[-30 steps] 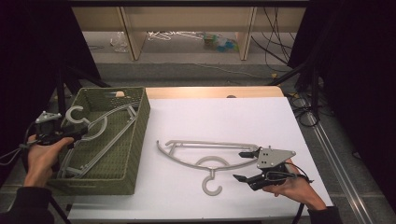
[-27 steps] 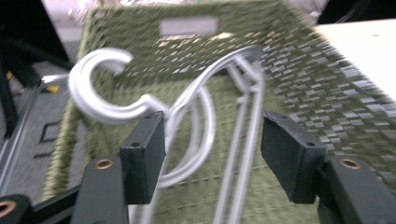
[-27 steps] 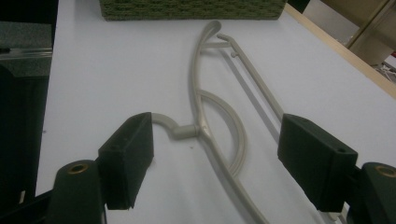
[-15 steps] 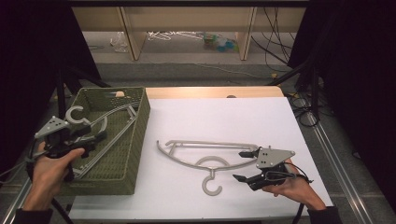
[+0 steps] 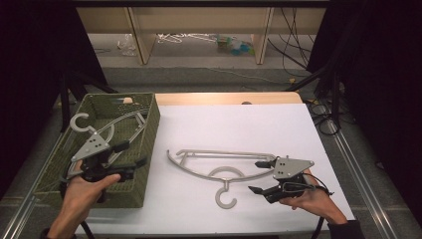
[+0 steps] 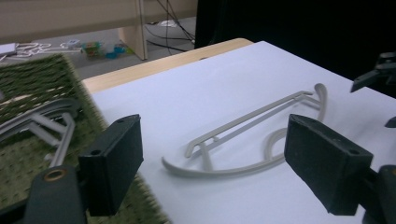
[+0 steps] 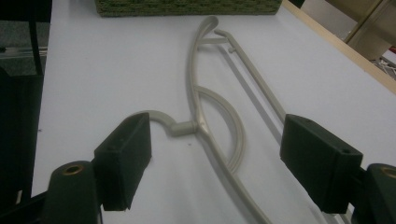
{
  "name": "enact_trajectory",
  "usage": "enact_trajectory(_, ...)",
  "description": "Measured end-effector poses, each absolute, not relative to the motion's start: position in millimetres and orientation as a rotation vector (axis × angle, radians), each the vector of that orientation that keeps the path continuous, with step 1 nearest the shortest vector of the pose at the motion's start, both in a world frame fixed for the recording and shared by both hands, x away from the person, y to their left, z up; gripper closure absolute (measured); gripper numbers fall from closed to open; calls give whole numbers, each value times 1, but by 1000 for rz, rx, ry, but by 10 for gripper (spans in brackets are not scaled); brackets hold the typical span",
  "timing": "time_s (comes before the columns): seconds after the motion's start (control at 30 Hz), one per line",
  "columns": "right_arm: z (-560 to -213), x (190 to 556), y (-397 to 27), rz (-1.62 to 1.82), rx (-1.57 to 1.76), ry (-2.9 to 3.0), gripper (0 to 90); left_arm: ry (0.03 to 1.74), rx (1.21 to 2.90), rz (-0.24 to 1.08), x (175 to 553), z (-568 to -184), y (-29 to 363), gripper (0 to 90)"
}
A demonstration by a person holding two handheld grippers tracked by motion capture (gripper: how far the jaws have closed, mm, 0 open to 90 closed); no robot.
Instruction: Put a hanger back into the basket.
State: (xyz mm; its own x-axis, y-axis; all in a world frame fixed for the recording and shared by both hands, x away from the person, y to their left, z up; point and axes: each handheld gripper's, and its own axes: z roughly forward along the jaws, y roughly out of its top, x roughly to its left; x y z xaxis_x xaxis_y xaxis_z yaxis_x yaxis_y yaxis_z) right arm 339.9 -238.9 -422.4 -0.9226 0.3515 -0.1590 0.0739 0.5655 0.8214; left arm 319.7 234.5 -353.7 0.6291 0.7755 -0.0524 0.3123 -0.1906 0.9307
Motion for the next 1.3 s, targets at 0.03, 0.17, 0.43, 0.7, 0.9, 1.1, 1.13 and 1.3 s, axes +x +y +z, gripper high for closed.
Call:
enact_trajectory(0.03,-422,340,-239,1290,350,2497,259,864,1774,529,318,-353,230,194)
enact_trajectory(0.17,-422,340,-239,1291,352,2497,259,837,1781,508,310,-354,212,200)
enact_trajectory(0.43,-424,342,-242,1301,370,2492,259,775,1828,499,305,-371,179,200)
enact_trajectory(0.7,-426,344,-244,1299,386,2482,252,761,1852,416,299,-400,153,191)
enact_trajectory(0.9,-428,344,-245,1293,395,2491,243,769,1849,388,298,-416,147,184)
enact_trajectory(1.1,-428,344,-245,1296,404,2482,238,760,1844,395,296,-427,144,171)
enact_trajectory(1.13,-428,344,-245,1295,400,2484,238,758,1838,396,295,-429,143,171)
enact_trajectory(1.3,-428,343,-244,1294,392,2482,236,752,1836,413,294,-429,145,165)
